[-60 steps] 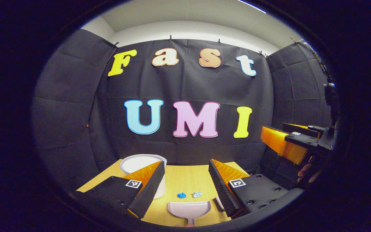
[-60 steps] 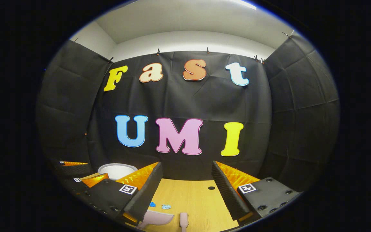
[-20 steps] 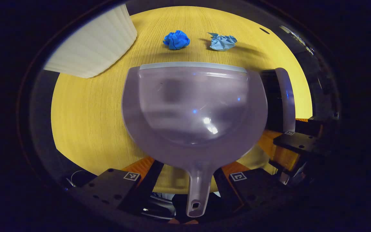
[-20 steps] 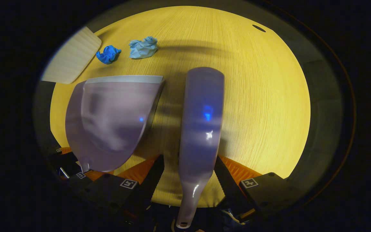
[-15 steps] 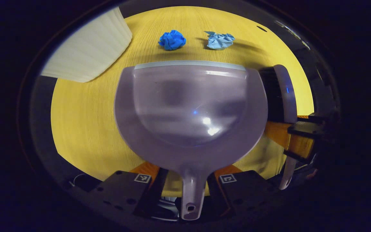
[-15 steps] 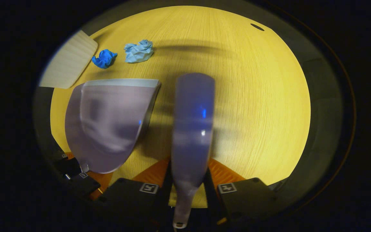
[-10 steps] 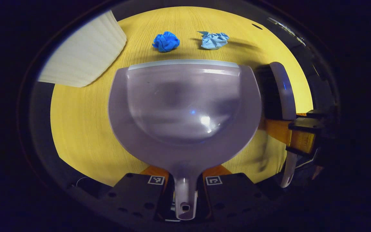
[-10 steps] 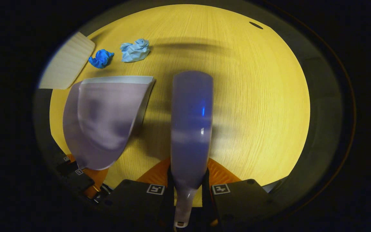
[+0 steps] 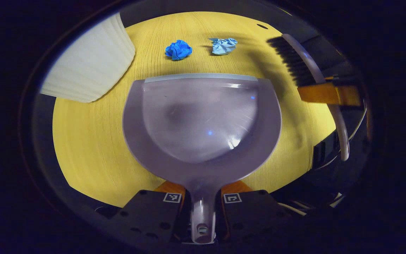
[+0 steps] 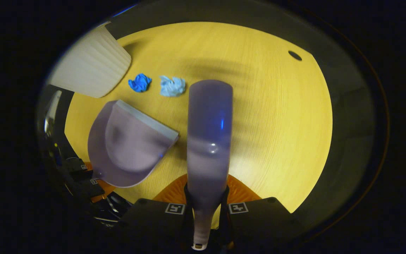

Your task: Pick up the small broom and dustpan from the desktop, sweep the trash into the dustpan with the broom, and then empty the trash into the garbage bin.

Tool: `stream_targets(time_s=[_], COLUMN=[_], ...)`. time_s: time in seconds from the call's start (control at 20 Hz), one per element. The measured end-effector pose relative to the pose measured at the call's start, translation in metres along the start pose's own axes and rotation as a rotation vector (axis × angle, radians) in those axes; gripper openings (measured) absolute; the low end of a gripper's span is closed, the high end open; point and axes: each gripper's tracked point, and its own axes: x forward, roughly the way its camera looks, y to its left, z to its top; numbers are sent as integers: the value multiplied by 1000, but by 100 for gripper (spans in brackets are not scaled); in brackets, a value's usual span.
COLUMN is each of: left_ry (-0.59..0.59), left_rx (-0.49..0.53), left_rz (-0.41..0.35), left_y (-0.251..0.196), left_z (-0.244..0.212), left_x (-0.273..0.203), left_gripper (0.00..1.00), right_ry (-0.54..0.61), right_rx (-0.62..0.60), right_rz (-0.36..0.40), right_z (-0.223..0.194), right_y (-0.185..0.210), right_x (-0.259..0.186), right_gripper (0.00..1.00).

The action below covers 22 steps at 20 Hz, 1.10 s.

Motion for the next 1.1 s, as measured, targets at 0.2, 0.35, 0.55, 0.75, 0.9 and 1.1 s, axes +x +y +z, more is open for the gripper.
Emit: stream_targets(time_s=[0.2,0.35,0.55,0.75,0.9,1.1], left_ry=[7,6,7,12,30,39], left_rx=[47,72,129,188,206,246], left_rz=[55,64,74,78,76,83], left_y=[26,36,44,56,60,63], left_z=[-10,-15,-16,-9,-12,-16], left_x=[-2,-2,-1,-1,0,1], left_gripper=[27,27,27,29,27,27], right_ry=[-64,-75,-45,-11,49,116], right_rx=[-260,-369,-428,-560,-696,-866], right_rz=[-93,-109,-98,-125,-102,7], right_z=[73,116,151,168,154,121], right_y=[-28,-27,-10,7,27,58], right_x=[10,27,47,63,79,79], right_gripper=[30,30,30,30,29,29])
